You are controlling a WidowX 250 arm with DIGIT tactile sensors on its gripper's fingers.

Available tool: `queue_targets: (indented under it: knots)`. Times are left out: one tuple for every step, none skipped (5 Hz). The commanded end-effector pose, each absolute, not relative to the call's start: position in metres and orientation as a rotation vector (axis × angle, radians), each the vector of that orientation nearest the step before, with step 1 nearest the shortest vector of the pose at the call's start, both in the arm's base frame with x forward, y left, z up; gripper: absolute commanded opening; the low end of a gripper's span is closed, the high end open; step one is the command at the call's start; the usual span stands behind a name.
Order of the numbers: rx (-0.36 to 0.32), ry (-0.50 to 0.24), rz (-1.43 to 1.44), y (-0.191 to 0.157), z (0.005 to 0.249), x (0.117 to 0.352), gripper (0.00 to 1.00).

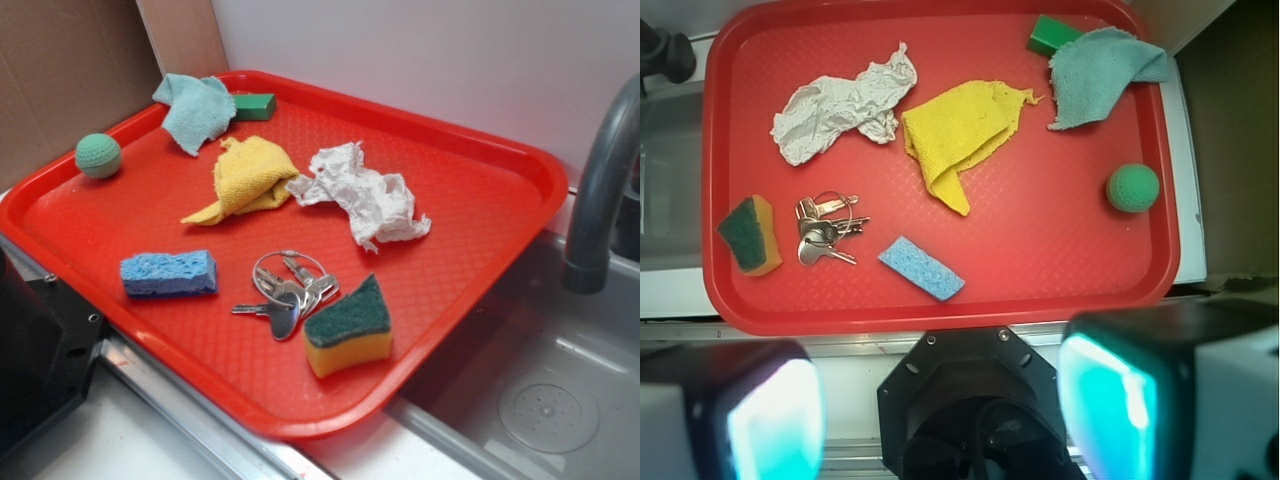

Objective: Grab the blue cloth.

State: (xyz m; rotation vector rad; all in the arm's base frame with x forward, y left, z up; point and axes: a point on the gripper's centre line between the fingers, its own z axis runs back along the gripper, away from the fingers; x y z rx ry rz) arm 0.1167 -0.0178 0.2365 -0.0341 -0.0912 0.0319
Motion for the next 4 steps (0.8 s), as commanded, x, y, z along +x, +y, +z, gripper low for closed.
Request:
queue_targets:
  knots:
    - [-0.034,-0.091,0.032,-0.018,0.236,0.117,1.0]
    - [0.183,-0.056,0.27,0.032,0.186,0.163,1.0]
    - [0.146,-0.173,0.53,0.087,0.141,0.206,1.0]
    - [0.143,-0.28,0.787,0.126,0.104,0.224,1.0]
